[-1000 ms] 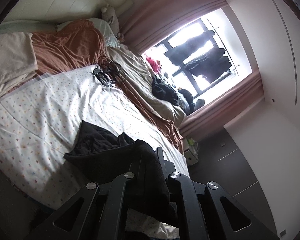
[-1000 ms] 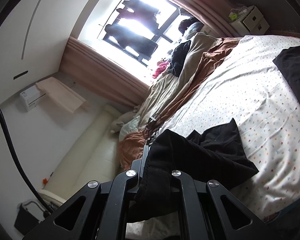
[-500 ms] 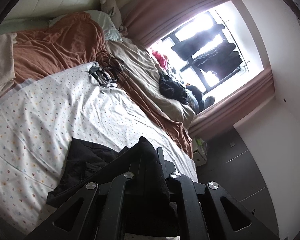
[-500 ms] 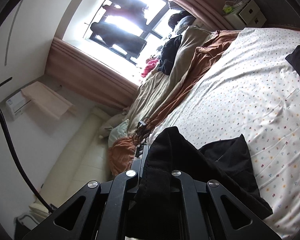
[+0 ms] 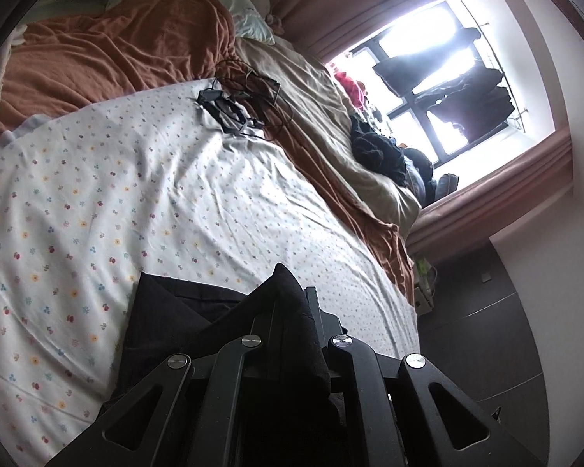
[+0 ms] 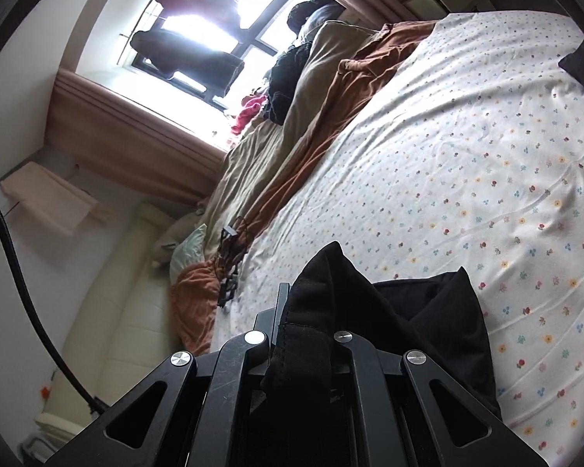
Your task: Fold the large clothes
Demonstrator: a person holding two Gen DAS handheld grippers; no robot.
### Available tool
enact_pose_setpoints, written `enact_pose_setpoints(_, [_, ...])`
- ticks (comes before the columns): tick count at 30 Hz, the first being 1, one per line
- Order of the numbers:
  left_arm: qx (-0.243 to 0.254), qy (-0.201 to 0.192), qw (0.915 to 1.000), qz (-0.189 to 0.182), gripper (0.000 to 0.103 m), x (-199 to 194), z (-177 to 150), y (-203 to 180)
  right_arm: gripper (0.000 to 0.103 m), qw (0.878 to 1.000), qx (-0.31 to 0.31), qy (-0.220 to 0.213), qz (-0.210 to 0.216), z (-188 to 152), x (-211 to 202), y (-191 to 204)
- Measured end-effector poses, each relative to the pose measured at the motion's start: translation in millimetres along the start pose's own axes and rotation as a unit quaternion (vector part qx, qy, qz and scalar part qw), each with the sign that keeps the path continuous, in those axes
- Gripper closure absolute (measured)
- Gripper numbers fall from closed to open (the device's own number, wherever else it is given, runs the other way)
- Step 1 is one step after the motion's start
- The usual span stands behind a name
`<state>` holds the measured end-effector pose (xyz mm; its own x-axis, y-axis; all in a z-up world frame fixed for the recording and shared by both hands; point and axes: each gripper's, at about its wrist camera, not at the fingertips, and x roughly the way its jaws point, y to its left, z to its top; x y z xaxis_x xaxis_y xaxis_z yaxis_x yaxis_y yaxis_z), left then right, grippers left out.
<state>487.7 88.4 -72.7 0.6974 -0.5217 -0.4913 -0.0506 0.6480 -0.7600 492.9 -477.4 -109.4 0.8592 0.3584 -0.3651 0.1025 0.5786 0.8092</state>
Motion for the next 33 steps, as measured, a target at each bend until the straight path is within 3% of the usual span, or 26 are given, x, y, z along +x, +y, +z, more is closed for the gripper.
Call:
enact_pose_setpoints(4, [-0.004,0.010,0.9999,0.013,0.096,33,4,11,0.096,1.000,0.009,0.005,-0.017,4,23,-16])
enact_pose_setpoints(7, [-0.016,0.026,0.9991,0.030,0.089,56,8,19,0.087,0.999,0.015,0.005,-0.046,6,35,-24])
enact_pose_setpoints(8, [-0.024,0.033,0.9987,0.032,0.078,63,9,23,0.080,0.998,0.014,0.007,-0.058,7,38,-26])
enact_pose_setpoints(9, [-0.031,0.038,0.9984,0.029,0.059,67,10,27,0.077,0.998,0.012,0.009,-0.063,7,39,-28])
enact_pose_setpoints(10, [-0.036,0.037,0.9983,0.025,0.049,70,10,29,0.066,0.998,0.010,0.008,-0.067,7,38,-31])
enact_pose_setpoints(11, [-0.038,0.032,0.9984,0.028,0.032,70,9,31,0.052,0.997,0.007,0.003,-0.077,7,35,-32])
enact_pose_setpoints(12, [-0.037,0.024,0.9984,0.037,0.024,68,9,32,0.046,0.996,0.003,-0.002,-0.087,7,31,-32])
enact_pose_setpoints(16, [-0.027,0.013,0.9984,0.049,0.024,58,6,36,0.043,0.995,-0.001,-0.017,-0.102,9,9,-37])
enact_pose_setpoints(20, [-0.001,0.005,0.9962,0.087,0.024,44,-1,39,0.043,0.992,-0.017,-0.014,-0.126,3,-6,-37])
enact_pose_setpoints(28, [0.050,0.025,0.9866,0.153,0.026,25,-23,59,0.043,0.981,-0.056,0.047,-0.180,-28,-13,-50])
enact_pose_setpoints(33, [0.066,0.065,0.9781,0.187,0.038,28,-46,83,0.043,0.972,-0.081,0.081,-0.205,-44,-13,-57])
